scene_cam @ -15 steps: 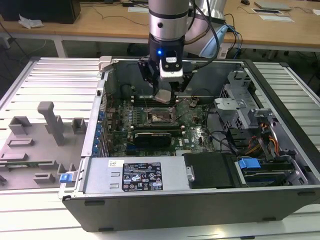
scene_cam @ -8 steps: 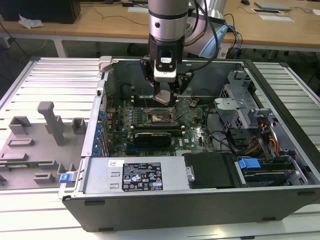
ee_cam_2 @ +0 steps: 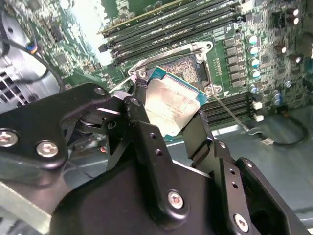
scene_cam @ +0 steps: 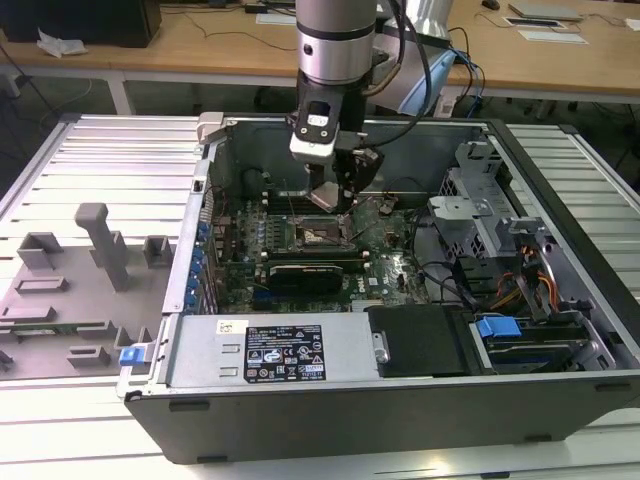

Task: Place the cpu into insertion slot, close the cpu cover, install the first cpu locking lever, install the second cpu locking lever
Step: 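Place the cpu into insertion slot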

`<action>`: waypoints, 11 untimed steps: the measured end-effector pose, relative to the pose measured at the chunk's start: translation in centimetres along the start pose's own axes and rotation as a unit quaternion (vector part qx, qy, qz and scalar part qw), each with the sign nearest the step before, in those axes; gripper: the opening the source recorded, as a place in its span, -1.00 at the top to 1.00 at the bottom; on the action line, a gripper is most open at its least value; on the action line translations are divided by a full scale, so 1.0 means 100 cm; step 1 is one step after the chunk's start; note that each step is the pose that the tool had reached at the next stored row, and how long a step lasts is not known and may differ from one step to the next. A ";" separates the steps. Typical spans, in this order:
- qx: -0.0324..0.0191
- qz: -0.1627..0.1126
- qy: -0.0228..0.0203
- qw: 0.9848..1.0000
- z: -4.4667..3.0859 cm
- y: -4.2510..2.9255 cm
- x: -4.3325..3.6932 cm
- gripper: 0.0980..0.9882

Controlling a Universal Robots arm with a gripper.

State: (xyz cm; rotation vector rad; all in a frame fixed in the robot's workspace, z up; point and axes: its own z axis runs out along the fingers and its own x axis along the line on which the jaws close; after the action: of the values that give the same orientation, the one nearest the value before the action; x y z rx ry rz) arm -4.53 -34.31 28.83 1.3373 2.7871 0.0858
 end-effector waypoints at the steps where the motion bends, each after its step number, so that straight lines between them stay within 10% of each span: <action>1: 0.000 0.021 -0.001 1.000 0.0006 0.0000 0.0000 0.00; 7: 0.002 0.088 -0.006 0.996 0.0022 -0.0002 0.0000 0.00; 11: 0.003 0.133 -0.009 0.991 0.0033 -0.0002 0.0001 0.00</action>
State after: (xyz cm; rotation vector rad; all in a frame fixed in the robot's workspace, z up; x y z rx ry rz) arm -4.53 -34.30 28.50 1.6935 2.5782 0.0748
